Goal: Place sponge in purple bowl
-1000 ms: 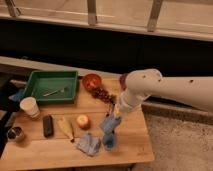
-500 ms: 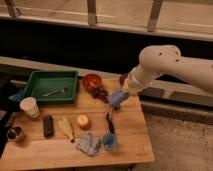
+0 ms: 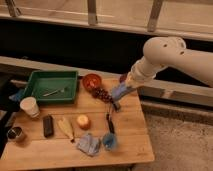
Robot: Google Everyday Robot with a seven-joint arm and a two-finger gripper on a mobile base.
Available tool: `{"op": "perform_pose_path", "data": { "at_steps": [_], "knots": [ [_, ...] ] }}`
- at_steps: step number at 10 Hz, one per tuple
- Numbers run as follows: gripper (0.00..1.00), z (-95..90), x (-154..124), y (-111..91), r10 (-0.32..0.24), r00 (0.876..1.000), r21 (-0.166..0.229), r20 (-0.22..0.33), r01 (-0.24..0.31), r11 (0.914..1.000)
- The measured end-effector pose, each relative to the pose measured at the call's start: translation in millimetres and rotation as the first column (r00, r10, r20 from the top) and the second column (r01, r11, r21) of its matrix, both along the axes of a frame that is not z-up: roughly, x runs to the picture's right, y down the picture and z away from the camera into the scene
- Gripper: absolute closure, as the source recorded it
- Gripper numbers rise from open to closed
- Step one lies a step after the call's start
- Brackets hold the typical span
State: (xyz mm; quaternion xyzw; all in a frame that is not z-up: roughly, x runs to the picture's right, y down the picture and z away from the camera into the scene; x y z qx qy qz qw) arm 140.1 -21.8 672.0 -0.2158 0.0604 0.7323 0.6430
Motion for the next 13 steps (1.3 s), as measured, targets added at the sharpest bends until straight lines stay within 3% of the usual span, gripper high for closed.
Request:
{"op": "perform_pose_path", "data": {
  "at_steps": [3, 8, 10, 13],
  "knots": [
    [1.0, 21.8, 13.6, -8.7, 0.087, 0.994, 0.033, -0.069, -0.085, 0.9958],
    [1.0, 90.9, 43.1, -67.4, 0.145, 0.982, 0.077, -0.118, -0.137, 0.9876],
    [1.0, 125.1, 53.4, -72.0, 0.151, 0.983, 0.048, -0.099, -0.147, 0.9879],
    [1.0, 149.1, 57.7, -79.5, 0.108, 0.993, 0.026, -0.036, -0.107, 0.9939]
  ]
}}
